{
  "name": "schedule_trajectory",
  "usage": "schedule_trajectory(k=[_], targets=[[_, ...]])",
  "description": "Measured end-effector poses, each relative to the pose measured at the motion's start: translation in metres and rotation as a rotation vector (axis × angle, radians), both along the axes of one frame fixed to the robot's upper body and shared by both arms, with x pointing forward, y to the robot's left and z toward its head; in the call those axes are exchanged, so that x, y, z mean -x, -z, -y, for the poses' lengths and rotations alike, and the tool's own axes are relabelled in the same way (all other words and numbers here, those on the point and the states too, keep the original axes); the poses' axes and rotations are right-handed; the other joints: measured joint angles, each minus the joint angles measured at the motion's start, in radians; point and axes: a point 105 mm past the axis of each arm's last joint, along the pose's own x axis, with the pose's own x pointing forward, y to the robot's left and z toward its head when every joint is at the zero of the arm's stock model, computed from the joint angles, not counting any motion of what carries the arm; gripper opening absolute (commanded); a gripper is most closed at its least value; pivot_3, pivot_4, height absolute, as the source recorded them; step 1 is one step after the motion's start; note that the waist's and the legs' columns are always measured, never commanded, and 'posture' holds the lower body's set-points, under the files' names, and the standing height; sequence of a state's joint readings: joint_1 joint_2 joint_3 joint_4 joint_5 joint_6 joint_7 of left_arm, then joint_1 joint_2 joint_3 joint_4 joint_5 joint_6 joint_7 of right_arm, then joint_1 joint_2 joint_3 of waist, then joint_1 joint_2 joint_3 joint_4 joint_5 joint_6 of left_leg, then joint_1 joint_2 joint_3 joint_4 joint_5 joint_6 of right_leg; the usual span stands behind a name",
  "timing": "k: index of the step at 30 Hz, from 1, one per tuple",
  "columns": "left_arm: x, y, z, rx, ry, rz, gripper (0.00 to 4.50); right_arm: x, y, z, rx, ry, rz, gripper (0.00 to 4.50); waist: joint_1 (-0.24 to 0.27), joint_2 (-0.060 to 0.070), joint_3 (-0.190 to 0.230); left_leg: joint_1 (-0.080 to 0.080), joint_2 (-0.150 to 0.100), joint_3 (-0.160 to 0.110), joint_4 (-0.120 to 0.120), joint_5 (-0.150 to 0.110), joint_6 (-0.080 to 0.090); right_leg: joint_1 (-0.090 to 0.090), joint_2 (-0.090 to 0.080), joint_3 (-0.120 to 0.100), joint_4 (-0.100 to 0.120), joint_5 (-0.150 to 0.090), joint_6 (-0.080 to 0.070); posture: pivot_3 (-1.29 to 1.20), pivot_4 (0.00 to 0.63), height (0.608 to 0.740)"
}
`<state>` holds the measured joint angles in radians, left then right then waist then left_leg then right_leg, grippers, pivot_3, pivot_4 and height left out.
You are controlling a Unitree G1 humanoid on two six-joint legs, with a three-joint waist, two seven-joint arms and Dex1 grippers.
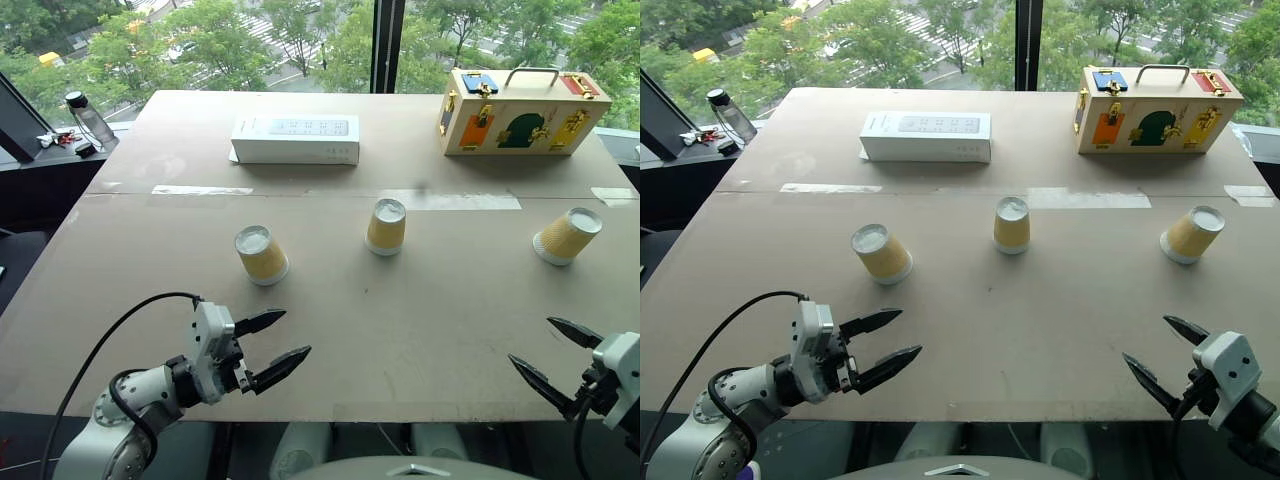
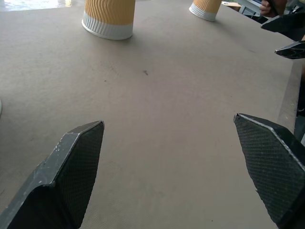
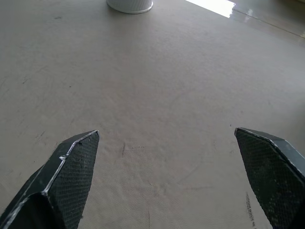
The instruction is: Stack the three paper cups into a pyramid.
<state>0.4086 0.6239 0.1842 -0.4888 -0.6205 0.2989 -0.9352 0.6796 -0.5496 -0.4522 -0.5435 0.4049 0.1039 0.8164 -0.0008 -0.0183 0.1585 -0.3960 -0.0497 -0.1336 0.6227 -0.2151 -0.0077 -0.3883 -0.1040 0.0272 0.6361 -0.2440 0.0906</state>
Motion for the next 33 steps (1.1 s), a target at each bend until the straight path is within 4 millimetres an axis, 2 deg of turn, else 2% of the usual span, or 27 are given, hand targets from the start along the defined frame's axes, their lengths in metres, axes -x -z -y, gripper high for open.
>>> schedule_trajectory(k=[3,5,7,9,16,19,22,26,33], targets=[[0.0,0.001,-0.001,-0.006,0.0,0.012,4.48,-0.003,-0.001,-0.001,-0.002,-0.004,0.011,4.5,0.0,0.0,0.0,0.0,0.0,0.0,0.0,0.0,0.0,0.0,0.0,0.0,0.0,0.0,0.0,0.0,0.15,0.74],[-0.002,0.009,-0.008,-0.008,-0.029,0.014,4.48,-0.01,-0.005,-0.009,-0.023,-0.023,0.043,4.5,-0.004,0.0,0.0,0.001,0.001,0.001,-0.001,0.0,0.0,0.0,0.0,0.0,-0.001,0.0,0.0,0.0,0.15,0.74],[-0.002,0.017,-0.016,0.013,-0.068,0.048,4.48,-0.025,-0.02,-0.034,-0.077,-0.098,0.12,4.5,-0.009,0.0,0.0,0.0,0.001,0.001,-0.002,0.0,0.0,0.0,0.0,-0.001,-0.001,0.0,0.0,0.0,0.15,0.74],[-0.005,0.012,-0.02,0.024,-0.107,0.086,4.48,-0.031,-0.031,-0.048,-0.104,-0.147,0.154,4.5,0.0,0.0,0.0,-0.001,0.001,-0.001,-0.002,0.0,0.0,0.0,0.0,-0.002,-0.002,0.001,-0.001,0.0,0.15,0.74],[-0.027,-0.004,-0.042,0.016,-0.298,0.157,4.48,-0.029,-0.055,-0.089,-0.144,-0.359,0.213,4.5,0.016,-0.001,0.0,-0.001,0.0,-0.002,-0.002,0.0,0.0,0.001,0.0,-0.004,-0.004,0.002,-0.002,0.0,0.15,0.74],[-0.035,-0.02,-0.033,0.035,-0.274,0.194,4.48,-0.054,-0.061,-0.098,-0.118,-0.35,0.256,4.5,0.01,-0.003,-0.001,0.0,0.0,-0.002,-0.001,0.0,0.0,0.002,0.001,-0.004,-0.003,0.002,-0.001,0.0,0.15,0.74],[-0.024,-0.033,-0.011,0.044,-0.114,0.216,4.48,-0.088,-0.057,-0.099,-0.096,-0.255,0.256,4.5,0.0,-0.003,-0.001,0.0,0.0,-0.001,-0.002,0.0,0.0,0.001,0.001,-0.004,-0.003,0.003,-0.004,0.0,0.15,0.74],[-0.018,-0.04,-0.004,0.056,-0.023,0.182,4.48,-0.12,-0.053,-0.112,-0.121,-0.184,0.216,4.5,-0.006,-0.002,0.0,-0.002,-0.001,-0.002,-0.006,0.0,0.0,-0.003,0.002,-0.004,-0.003,0.003,-0.005,0.0,0.15,0.74],[-0.013,-0.052,-0.005,0.047,0.029,0.167,4.48,-0.152,-0.053,-0.144,-0.173,-0.157,0.162,4.5,-0.015,-0.001,0.001,-0.002,-0.001,-0.001,-0.006,0.0,0.0,-0.003,0.002,-0.004,-0.003,0.003,-0.004,0.0,0.15,0.74]])
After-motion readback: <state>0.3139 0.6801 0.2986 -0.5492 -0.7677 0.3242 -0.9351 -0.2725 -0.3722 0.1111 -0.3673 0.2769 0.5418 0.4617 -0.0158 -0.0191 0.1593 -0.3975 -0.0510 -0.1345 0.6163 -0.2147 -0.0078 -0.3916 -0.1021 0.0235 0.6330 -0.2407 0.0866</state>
